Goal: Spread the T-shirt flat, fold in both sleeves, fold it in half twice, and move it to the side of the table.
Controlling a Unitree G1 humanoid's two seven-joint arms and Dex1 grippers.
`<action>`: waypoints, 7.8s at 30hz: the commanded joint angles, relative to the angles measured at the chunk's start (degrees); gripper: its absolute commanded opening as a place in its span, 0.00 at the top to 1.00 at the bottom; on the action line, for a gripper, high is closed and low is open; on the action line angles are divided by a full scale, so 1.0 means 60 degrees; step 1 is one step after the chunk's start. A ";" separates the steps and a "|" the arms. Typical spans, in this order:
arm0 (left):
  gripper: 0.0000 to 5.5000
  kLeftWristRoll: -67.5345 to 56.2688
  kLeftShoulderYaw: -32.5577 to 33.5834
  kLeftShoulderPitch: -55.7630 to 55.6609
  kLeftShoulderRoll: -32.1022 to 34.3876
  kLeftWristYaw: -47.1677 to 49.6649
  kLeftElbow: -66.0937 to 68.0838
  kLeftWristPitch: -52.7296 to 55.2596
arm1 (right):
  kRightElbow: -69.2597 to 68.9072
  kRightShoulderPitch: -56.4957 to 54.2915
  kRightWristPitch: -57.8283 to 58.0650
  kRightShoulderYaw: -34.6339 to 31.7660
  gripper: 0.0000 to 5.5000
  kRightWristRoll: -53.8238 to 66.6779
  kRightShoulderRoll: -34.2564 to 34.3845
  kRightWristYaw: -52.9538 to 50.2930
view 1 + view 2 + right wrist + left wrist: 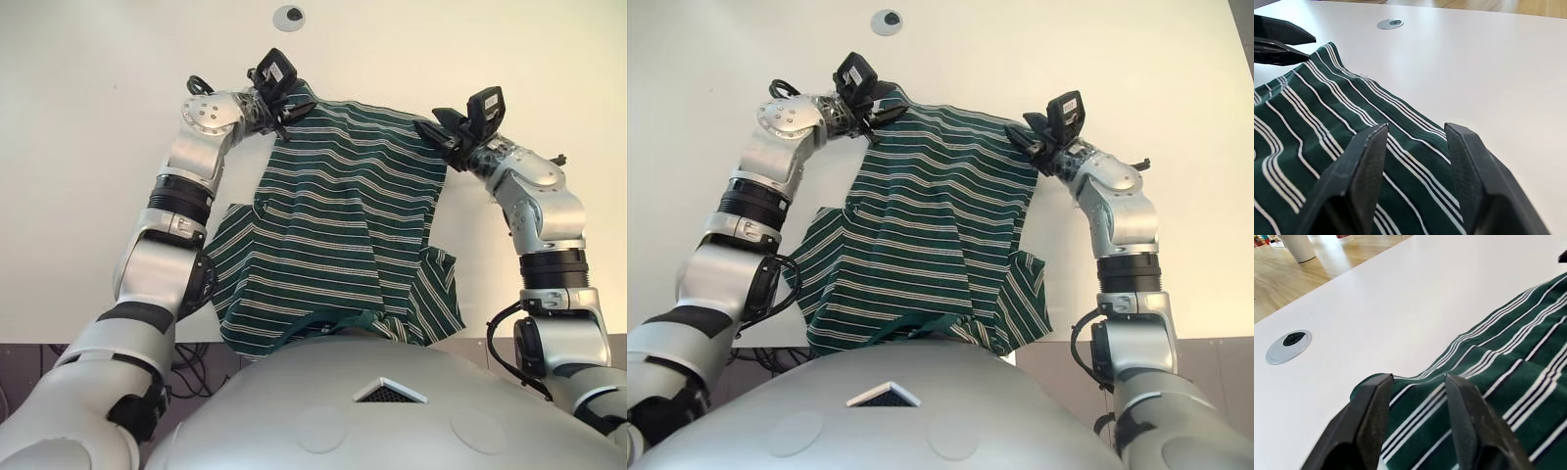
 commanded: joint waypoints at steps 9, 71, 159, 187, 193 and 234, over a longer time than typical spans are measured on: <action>0.66 0.2907 -0.1486 -0.1117 -0.0068 0.1711 0.3531 -0.0589 | 0.3467 -0.1511 -0.0253 0.1881 0.62 -0.3328 0.0034 -0.0944; 0.66 -0.0157 0.2281 1.0415 0.3689 0.0250 -0.9641 0.2108 | -0.5750 0.7692 0.0828 -0.1180 0.62 -0.2740 -0.0176 -0.1290; 0.50 -0.5812 0.6272 0.8678 0.1085 0.2921 -1.0325 0.4718 | -0.9476 0.6965 0.2536 0.1254 0.72 -0.0035 0.0577 -0.2385; 0.69 -0.6914 0.6196 1.0429 0.1518 0.2364 -1.0176 0.6869 | -0.9993 0.6448 0.1609 -0.2910 0.72 0.6122 0.1177 -0.5193; 0.87 -0.6829 0.5998 1.0119 0.1565 0.2373 -1.0075 0.6798 | -0.9926 0.6476 0.1601 -0.2598 0.72 0.5705 0.1270 -0.5222; 0.88 -0.2039 0.0840 0.7512 0.3859 -0.0542 -1.1432 0.4100 | -0.9691 0.7208 0.1565 -0.0990 0.72 0.4097 0.1820 -0.5315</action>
